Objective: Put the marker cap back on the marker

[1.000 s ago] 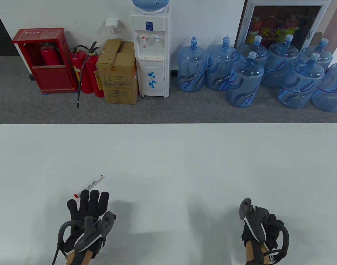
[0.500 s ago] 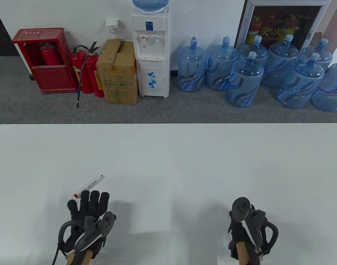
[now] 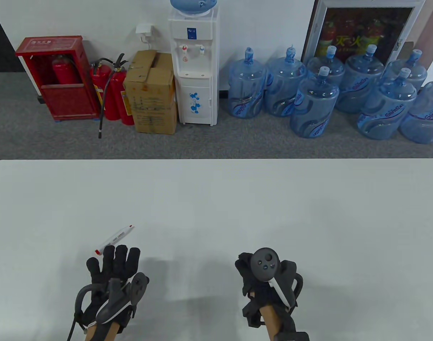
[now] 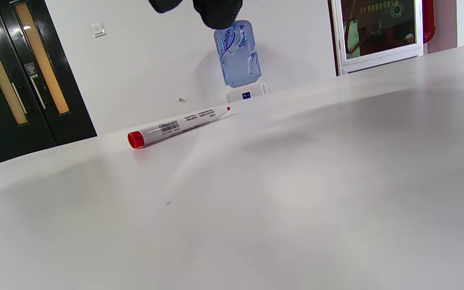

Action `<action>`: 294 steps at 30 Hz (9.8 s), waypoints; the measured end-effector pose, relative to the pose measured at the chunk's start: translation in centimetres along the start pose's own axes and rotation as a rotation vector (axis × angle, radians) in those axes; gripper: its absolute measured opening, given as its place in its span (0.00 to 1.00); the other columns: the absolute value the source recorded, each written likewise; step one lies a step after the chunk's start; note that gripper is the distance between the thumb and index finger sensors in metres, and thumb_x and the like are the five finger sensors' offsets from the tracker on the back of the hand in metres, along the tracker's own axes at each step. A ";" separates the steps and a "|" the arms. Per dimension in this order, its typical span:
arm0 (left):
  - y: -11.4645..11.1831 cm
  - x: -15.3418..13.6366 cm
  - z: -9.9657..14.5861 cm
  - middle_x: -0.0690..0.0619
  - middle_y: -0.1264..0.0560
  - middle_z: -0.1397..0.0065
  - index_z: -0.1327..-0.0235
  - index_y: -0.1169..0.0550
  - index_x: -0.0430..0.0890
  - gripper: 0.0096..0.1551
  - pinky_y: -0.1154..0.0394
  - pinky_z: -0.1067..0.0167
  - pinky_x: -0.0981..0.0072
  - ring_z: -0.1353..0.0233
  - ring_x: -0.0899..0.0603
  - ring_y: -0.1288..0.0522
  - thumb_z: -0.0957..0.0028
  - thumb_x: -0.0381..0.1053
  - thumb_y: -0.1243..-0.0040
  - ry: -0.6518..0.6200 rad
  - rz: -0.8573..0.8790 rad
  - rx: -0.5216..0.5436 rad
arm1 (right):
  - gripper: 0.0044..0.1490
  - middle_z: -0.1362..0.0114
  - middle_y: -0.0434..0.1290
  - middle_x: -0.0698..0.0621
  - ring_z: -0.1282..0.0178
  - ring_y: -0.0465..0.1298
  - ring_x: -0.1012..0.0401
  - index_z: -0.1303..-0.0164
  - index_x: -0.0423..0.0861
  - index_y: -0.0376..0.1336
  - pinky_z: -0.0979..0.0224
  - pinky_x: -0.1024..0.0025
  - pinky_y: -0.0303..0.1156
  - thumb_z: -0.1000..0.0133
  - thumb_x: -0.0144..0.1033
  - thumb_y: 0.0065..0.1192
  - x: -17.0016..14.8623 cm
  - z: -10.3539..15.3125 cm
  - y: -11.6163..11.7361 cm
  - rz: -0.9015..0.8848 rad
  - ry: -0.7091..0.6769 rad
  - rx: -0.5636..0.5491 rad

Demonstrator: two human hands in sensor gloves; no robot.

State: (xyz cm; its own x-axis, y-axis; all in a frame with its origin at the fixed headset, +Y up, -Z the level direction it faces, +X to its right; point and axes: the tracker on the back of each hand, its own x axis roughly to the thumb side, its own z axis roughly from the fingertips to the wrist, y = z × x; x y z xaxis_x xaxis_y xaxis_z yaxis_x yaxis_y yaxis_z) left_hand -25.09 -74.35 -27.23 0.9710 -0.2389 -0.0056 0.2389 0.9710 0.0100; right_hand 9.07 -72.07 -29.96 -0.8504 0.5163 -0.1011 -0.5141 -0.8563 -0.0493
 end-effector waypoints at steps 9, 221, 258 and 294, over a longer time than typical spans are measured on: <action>0.0 0.0 0.0 0.46 0.48 0.09 0.18 0.54 0.56 0.50 0.56 0.26 0.24 0.11 0.32 0.53 0.54 0.72 0.62 -0.001 0.005 -0.007 | 0.30 0.54 0.85 0.57 0.63 0.86 0.66 0.47 0.53 0.74 0.36 0.52 0.78 0.54 0.56 0.60 -0.2 -0.7 1.9 -0.429 0.050 0.154; 2.1 6.7 2.0 0.62 0.16 0.36 0.40 0.22 0.66 0.27 0.30 0.30 0.41 0.37 0.47 0.13 0.56 0.58 0.38 -0.366 0.123 0.414 | 0.26 0.32 0.76 0.60 0.37 0.80 0.58 0.42 0.61 0.71 0.29 0.52 0.74 0.53 0.42 0.72 1.2 1.7 6.8 -0.645 -0.094 0.343; 3.4 9.1 4.4 0.54 0.15 0.41 0.45 0.18 0.55 0.26 0.29 0.32 0.36 0.45 0.42 0.12 0.60 0.52 0.39 -0.405 -0.158 0.675 | 0.26 0.49 0.88 0.57 0.59 0.89 0.66 0.43 0.62 0.72 0.44 0.62 0.84 0.53 0.49 0.66 1.9 2.0 7.5 -0.738 -0.027 0.328; 4.1 6.7 3.2 0.59 0.16 0.39 0.41 0.21 0.61 0.27 0.23 0.37 0.46 0.53 0.52 0.10 0.55 0.62 0.43 -0.255 -0.297 0.634 | 0.28 0.44 0.83 0.58 0.51 0.86 0.60 0.37 0.56 0.67 0.38 0.56 0.80 0.48 0.49 0.59 0.2 2.4 2.4 -0.558 -0.070 0.007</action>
State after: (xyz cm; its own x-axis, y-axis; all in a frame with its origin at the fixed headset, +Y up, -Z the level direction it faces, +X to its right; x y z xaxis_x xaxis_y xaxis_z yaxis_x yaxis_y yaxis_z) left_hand -17.61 -71.97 -24.05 0.8172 -0.5606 0.1338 0.3726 0.6910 0.6194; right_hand 7.40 -73.97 -27.73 -0.4541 0.8909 0.0049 -0.8889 -0.4527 -0.0701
